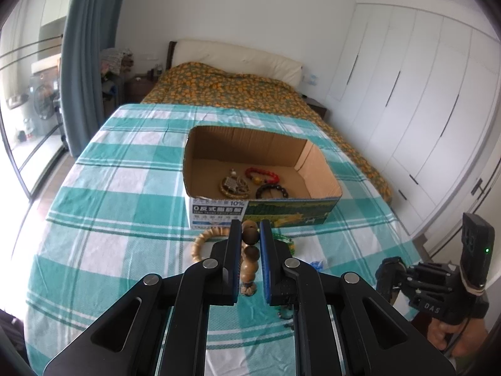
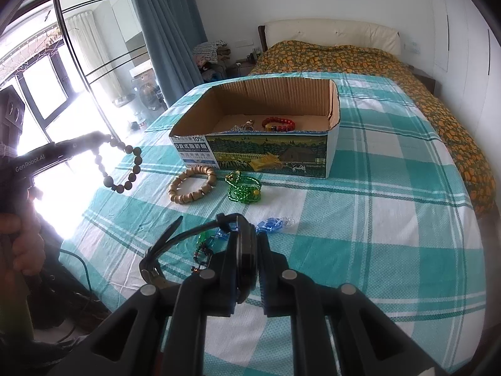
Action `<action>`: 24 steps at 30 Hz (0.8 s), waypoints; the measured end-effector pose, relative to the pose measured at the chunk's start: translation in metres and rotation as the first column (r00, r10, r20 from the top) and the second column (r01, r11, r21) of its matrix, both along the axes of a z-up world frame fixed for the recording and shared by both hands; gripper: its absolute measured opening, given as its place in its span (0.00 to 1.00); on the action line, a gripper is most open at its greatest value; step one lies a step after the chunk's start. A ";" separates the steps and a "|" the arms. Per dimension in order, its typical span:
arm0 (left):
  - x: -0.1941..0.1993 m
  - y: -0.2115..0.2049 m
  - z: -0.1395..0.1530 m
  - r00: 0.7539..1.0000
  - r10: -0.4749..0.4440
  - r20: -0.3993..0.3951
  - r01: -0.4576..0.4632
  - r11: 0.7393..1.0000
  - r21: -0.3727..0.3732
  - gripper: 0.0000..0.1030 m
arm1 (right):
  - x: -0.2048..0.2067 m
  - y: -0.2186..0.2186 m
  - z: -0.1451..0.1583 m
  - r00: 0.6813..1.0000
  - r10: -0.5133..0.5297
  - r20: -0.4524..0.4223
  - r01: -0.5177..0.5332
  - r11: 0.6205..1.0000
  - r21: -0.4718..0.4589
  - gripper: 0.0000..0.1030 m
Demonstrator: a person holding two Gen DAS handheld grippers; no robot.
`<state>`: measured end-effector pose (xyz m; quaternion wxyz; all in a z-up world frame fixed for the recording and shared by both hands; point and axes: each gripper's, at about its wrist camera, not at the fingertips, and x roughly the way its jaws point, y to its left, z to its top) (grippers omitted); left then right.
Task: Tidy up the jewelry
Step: 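Carry both held items into the cardboard box and open both tools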
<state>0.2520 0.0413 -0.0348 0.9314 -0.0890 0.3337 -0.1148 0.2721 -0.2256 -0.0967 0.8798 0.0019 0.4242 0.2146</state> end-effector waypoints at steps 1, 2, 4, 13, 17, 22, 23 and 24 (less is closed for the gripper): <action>0.004 0.000 0.003 1.000 -0.001 0.005 0.001 1.000 0.002 0.09 | 0.004 0.000 0.003 1.000 0.002 0.006 -0.002 1.000 -0.003 0.11; 0.008 0.000 0.007 1.000 -0.003 0.010 0.003 1.000 0.003 0.09 | 0.009 0.000 0.006 1.000 0.005 0.011 -0.005 1.000 -0.006 0.11; 0.018 0.000 0.015 1.000 -0.006 0.025 0.006 1.000 0.007 0.09 | 0.019 0.001 0.013 1.000 0.011 0.025 -0.010 1.000 -0.011 0.11; 0.084 -0.001 0.025 0.999 -0.007 0.033 0.006 1.000 0.021 0.09 | 0.095 0.005 0.050 0.994 0.000 0.105 0.001 1.000 -0.017 0.11; 0.114 -0.005 0.011 1.000 -0.010 -0.011 0.010 0.999 0.033 0.09 | 0.141 0.009 0.045 0.996 -0.015 0.085 0.017 1.000 -0.024 0.11; 0.146 -0.013 -0.015 0.997 -0.013 -0.079 0.019 0.998 0.065 0.09 | 0.189 0.016 0.015 1.000 -0.027 0.012 0.028 0.996 -0.084 0.11; 0.152 -0.013 -0.021 0.996 -0.010 -0.094 0.017 0.997 0.070 0.09 | 0.196 0.018 0.008 1.000 -0.028 -0.003 0.028 0.995 -0.100 0.11; 0.157 -0.013 -0.026 0.994 -0.007 -0.108 0.015 0.997 0.073 0.09 | 0.201 0.019 0.001 0.999 -0.033 -0.013 0.032 0.993 -0.114 0.11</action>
